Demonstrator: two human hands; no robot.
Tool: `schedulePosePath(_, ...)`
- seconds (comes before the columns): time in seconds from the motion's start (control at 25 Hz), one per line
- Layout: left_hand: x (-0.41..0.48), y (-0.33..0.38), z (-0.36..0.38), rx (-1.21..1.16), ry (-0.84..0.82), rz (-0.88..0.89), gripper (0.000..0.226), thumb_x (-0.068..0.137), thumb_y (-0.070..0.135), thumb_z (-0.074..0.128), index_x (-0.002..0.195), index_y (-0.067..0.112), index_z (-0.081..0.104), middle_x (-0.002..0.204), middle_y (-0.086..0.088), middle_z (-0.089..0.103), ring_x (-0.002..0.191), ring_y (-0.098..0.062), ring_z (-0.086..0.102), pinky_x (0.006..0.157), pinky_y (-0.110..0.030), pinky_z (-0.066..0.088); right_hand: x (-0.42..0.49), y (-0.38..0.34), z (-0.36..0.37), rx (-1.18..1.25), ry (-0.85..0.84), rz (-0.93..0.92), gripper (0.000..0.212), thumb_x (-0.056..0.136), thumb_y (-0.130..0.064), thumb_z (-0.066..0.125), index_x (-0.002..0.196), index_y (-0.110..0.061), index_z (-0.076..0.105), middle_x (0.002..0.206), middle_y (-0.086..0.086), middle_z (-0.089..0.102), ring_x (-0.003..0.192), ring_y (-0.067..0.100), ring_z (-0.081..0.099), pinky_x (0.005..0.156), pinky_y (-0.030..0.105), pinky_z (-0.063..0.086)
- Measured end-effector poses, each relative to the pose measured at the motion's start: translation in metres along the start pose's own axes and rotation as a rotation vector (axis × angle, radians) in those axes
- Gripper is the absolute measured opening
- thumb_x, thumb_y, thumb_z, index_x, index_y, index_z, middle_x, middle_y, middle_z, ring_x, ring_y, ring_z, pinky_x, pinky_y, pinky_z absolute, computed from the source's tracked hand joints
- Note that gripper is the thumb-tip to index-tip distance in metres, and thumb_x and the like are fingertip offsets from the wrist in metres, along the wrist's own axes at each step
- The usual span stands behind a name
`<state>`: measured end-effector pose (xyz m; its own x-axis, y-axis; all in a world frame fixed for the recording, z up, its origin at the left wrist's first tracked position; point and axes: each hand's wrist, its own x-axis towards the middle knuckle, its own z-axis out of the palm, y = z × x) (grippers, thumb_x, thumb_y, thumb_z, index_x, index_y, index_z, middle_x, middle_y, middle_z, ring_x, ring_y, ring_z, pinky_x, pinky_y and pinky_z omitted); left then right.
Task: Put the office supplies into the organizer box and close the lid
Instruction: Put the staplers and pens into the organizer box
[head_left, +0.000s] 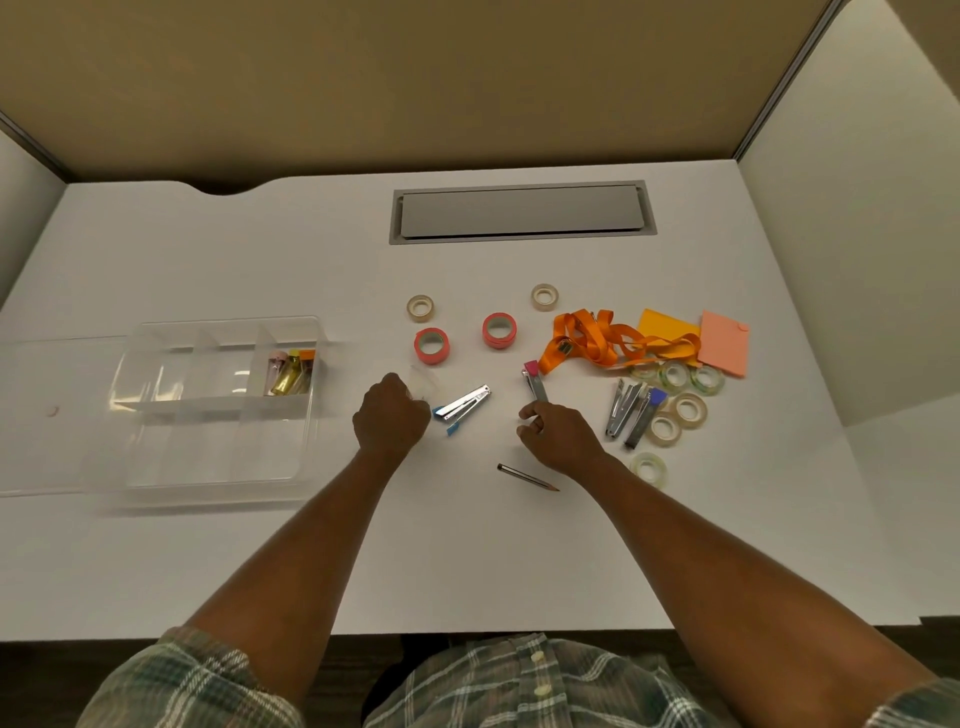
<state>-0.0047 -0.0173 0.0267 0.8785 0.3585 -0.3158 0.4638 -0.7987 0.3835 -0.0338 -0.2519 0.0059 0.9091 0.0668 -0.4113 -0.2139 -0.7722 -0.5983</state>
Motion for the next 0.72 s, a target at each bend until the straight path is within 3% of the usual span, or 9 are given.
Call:
schedulePosePath(0.28, -0.008, 0.019, 0.001, -0.125, 0.124, 0.195, 0.011, 0.082, 0.015, 0.060, 0.082, 0.014, 0.049, 0.080, -0.003, 0.056, 0.075, -0.025, 0.058, 0.061, -0.030, 0.038, -0.002, -0.002, -0.002, 0.030, 0.015, -0.009, 0.031, 0.094, -0.028, 0.059, 0.121, -0.015, 0.064, 0.113, 0.010, 0.070, 0.104, 0.023, 0.065, 0.088, 0.027, 0.045)
schedulePosePath(0.48, -0.023, 0.040, 0.026, -0.061, 0.025, 0.331, 0.027, 0.082, 0.038, 0.070, 0.094, 0.017, 0.057, 0.091, -0.001, 0.059, 0.081, -0.020, 0.058, 0.072, -0.036, 0.052, -0.006, 0.006, -0.011, 0.042, 0.068, -0.025, 0.030, 0.094, -0.026, 0.060, 0.120, -0.013, 0.065, 0.109, 0.008, 0.070, 0.101, 0.022, 0.064, 0.087, 0.029, 0.047)
schedulePosePath(0.6, -0.029, 0.056, 0.037, -0.009, 0.070, 0.432, 0.027, 0.083, 0.035, 0.069, 0.099, 0.015, 0.060, 0.095, -0.005, 0.062, 0.085, -0.023, 0.060, 0.075, -0.039, 0.054, -0.006, 0.017, -0.018, 0.013, 0.134, 0.009, 0.022, 0.094, -0.027, 0.059, 0.110, -0.013, 0.067, 0.102, 0.006, 0.072, 0.095, 0.022, 0.065, 0.076, 0.027, 0.047)
schedulePosePath(0.72, -0.036, 0.073, 0.046, 0.046, 0.097, 0.605, 0.025, 0.083, 0.031, 0.069, 0.101, 0.015, 0.062, 0.100, -0.005, 0.062, 0.089, -0.022, 0.058, 0.074, -0.034, 0.052, -0.003, 0.027, -0.024, -0.008, 0.205, 0.083, 0.017, 0.094, -0.029, 0.059, 0.104, -0.016, 0.064, 0.095, 0.005, 0.072, 0.092, 0.022, 0.067, 0.071, 0.024, 0.042)
